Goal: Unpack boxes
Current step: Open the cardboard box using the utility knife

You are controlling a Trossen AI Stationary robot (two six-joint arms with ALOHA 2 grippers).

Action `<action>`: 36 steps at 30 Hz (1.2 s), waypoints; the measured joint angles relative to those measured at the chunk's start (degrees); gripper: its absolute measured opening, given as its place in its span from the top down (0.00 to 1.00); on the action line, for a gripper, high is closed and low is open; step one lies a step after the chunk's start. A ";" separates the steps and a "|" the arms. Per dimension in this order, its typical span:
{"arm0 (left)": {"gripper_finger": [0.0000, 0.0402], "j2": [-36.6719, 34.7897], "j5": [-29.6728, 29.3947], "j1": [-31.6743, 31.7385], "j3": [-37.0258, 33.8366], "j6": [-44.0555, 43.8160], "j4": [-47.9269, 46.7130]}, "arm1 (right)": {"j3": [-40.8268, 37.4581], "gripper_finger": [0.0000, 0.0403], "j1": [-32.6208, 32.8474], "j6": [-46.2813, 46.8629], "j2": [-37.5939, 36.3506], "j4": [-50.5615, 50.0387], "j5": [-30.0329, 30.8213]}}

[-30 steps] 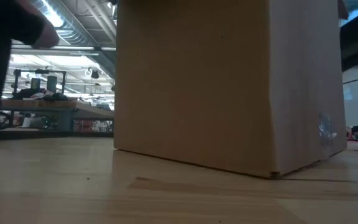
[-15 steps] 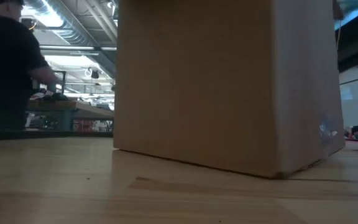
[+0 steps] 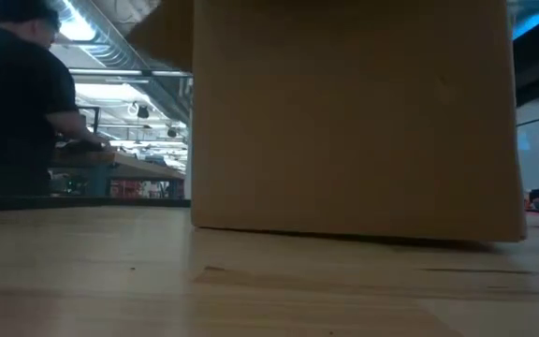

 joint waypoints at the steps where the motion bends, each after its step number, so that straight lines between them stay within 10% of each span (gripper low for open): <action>1: 0.68 0.40 0.03 0.22 -0.96 -0.75 -0.05 | 0.00 0.56 -0.08 0.02 -0.03 0.02 -1.07; 16: 0.68 5.20 -0.02 1.28 -15.17 -7.43 -0.90 | 0.02 0.56 4.55 1.71 -11.14 -6.79 -3.86; 27: 0.68 5.49 -0.02 1.28 -15.24 -7.45 -0.45 | 0.10 0.56 3.52 17.17 -10.92 -22.94 -18.37; 36: 0.68 5.49 -0.02 1.28 -15.24 -7.90 0.43 | 20.91 0.56 -0.63 17.19 1.48 -43.79 -21.64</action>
